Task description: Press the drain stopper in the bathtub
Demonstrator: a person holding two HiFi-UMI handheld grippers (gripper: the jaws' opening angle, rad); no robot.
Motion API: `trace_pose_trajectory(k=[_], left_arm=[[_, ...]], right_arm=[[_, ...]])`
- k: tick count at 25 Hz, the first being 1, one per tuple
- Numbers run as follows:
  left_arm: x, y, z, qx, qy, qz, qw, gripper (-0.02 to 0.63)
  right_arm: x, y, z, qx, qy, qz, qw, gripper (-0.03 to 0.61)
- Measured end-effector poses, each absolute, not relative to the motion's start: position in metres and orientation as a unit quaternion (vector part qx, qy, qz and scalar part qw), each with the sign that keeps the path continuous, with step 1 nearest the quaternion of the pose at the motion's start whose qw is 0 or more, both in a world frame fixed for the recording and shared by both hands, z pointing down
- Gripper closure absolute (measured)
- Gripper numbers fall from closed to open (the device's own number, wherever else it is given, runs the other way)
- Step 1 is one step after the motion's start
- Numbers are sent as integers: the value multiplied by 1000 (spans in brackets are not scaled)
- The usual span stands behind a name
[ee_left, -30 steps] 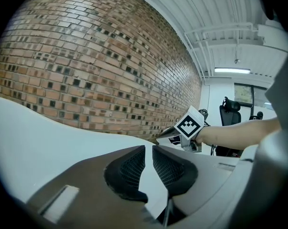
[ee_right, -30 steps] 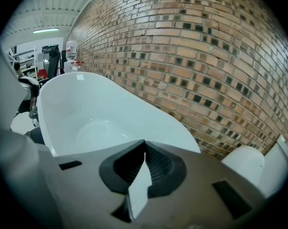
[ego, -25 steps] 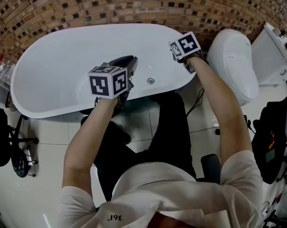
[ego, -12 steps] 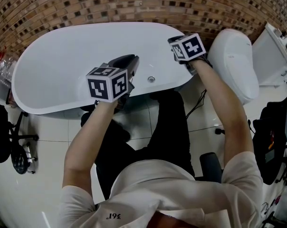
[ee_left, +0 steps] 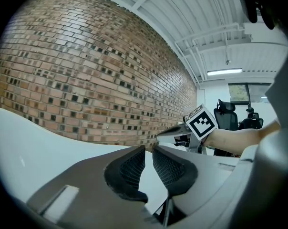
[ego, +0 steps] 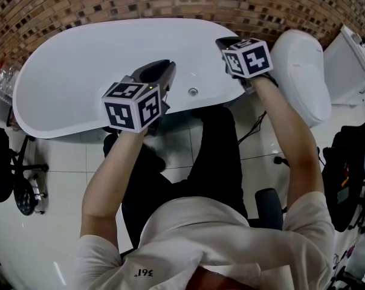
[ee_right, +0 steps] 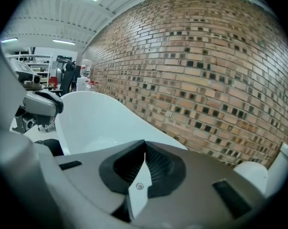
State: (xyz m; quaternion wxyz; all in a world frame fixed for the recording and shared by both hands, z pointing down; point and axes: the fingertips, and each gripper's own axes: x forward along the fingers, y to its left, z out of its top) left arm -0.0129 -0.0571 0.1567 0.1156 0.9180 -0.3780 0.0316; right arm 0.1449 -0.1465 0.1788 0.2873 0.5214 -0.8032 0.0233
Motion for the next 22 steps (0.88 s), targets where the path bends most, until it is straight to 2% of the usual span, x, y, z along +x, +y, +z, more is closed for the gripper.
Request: trace_pose_trajectory(k=[11, 22], left_arm=[[-16, -33, 142, 920, -383, 1, 83, 557], [-33, -24, 160, 909, -406, 0, 93, 557]], right_arm=[[129, -110, 164, 523, -821, 13, 231, 561], [117, -76, 172, 533, -824, 16, 194, 561]])
